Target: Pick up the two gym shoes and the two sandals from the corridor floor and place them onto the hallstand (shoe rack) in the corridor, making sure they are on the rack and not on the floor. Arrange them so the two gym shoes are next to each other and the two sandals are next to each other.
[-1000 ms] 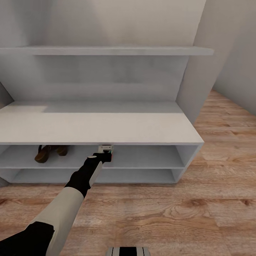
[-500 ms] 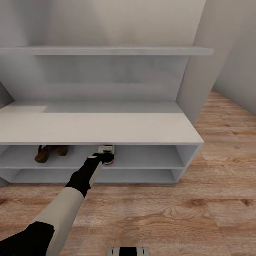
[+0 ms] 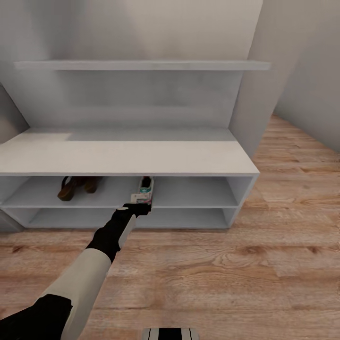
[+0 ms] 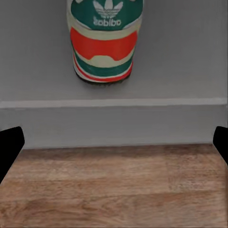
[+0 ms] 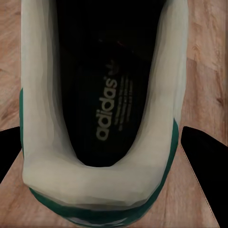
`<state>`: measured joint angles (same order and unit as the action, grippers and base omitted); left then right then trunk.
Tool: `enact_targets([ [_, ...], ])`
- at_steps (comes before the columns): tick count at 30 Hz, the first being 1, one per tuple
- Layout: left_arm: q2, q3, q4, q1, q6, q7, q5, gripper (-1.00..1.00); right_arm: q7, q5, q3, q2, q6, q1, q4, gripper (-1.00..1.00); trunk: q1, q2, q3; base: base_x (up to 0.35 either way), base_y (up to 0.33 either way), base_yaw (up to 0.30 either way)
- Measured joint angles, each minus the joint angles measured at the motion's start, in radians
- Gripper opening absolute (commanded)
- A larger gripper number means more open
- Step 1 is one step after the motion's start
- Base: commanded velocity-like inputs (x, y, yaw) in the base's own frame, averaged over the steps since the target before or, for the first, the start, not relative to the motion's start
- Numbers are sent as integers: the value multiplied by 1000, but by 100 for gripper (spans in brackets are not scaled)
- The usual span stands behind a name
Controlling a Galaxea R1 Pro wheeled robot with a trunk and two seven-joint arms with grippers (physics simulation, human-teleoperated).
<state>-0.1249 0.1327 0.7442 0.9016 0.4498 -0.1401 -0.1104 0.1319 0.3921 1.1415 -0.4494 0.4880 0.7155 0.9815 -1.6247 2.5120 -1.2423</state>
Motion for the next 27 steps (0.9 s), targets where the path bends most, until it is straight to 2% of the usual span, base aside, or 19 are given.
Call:
enact_targets([
  [8,0,0,0,0,-2,0,1,100,0,0,0,0,0,0,1,-100,0,0,0,-343,0,0],
  [12,0,2,0,-2,-68,0,3,100,-2,-1,1,1,-2,0,1,-100,0,0,0,-340,1,0],
  [17,0,1,0,-8,-81,0,0,100,0,0,1,0,-1,0,8,-100,0,0,0,-289,104,0],
  [19,0,-1,-70,-14,-84,0,-5,100,2,8,1,1,-1,0,106,-100,0,0,0,-211,258,0],
  [23,1,-2,-128,-14,-87,3,-3,100,2,-1,1,2,-2,0,118,-100,1,0,0,-86,294,0],
  [27,1,-3,-138,-14,-87,3,-2,100,3,-1,1,2,-2,0,119,-100,1,0,0,-11,313,0],
])
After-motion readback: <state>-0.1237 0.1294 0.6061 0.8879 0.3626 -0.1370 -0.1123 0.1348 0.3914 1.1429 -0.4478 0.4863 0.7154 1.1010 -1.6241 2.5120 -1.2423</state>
